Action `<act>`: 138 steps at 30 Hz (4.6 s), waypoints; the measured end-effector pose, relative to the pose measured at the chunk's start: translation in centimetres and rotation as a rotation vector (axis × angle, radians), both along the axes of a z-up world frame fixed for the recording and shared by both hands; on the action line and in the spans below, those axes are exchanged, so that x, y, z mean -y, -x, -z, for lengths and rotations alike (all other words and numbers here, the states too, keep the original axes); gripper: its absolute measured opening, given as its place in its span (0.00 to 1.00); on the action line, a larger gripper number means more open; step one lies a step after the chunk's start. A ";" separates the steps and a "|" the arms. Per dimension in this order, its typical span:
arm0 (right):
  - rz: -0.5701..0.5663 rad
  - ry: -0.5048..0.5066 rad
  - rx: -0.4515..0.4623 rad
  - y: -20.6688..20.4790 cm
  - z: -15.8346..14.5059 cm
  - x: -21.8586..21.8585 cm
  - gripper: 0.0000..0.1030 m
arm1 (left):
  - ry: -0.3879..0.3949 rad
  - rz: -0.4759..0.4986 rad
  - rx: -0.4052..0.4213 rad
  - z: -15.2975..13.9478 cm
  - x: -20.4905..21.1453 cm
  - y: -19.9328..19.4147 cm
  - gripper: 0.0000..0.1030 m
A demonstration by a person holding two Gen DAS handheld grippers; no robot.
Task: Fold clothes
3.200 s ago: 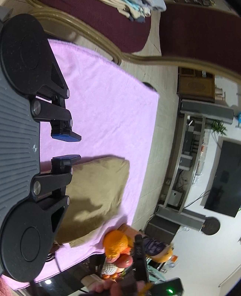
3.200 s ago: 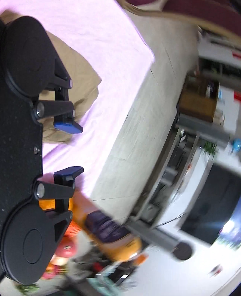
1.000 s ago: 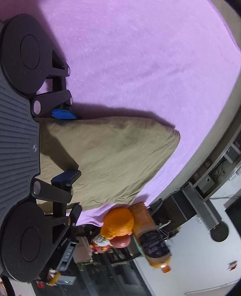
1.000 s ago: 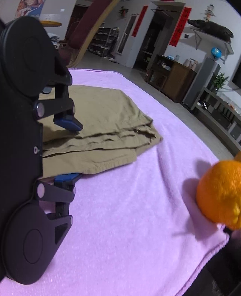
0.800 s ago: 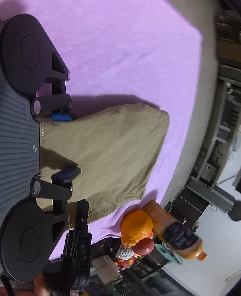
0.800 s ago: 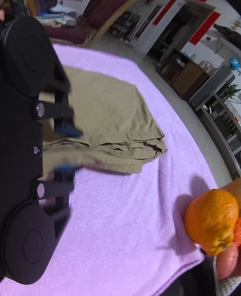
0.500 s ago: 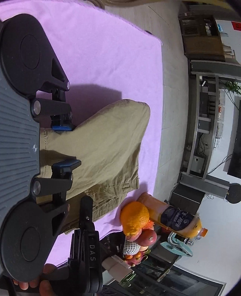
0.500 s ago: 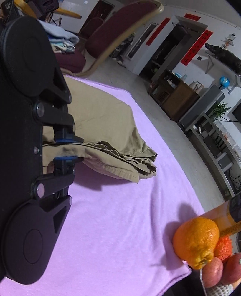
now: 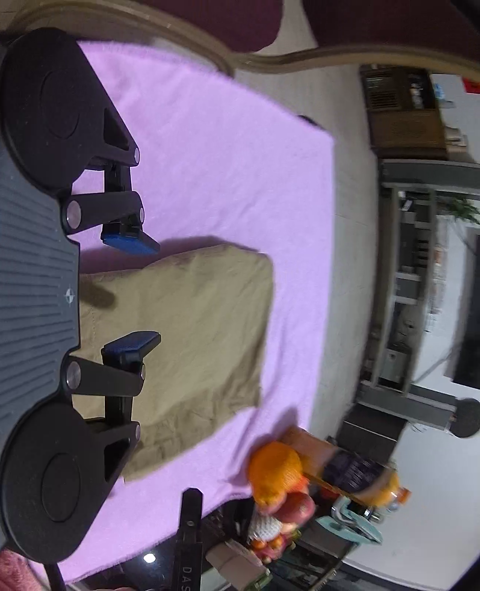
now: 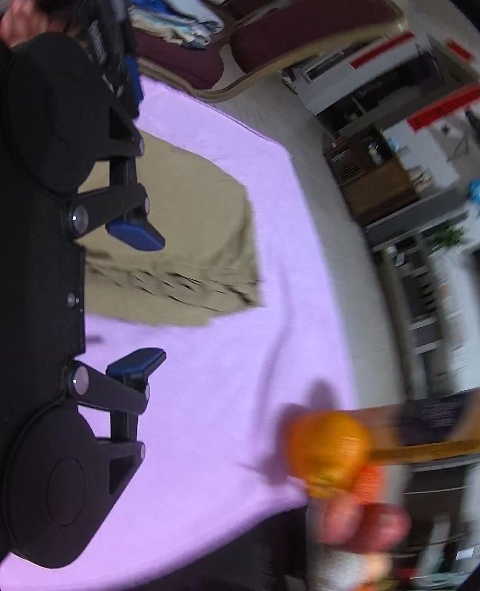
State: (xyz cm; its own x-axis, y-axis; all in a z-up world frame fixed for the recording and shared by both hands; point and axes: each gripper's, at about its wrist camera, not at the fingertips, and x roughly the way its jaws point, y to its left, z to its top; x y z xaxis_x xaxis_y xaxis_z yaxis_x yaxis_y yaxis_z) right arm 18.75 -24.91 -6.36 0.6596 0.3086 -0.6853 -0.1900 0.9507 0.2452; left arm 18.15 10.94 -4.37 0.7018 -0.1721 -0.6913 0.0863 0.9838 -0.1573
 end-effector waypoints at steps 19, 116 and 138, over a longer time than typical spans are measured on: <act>-0.545 0.281 -0.078 2.3 5.5 -7.2 0.18 | -0.162 0.201 -0.122 7.2 4.5 0.8 0.16; 0.138 -0.428 -0.329 -3.7 7.6 2.4 0.47 | 0.299 -0.223 -0.189 6.4 -5.2 -4.0 0.58; 0.039 -0.228 -0.295 -4.7 7.4 -4.3 0.19 | 0.045 0.012 -0.055 6.1 3.8 -5.4 0.40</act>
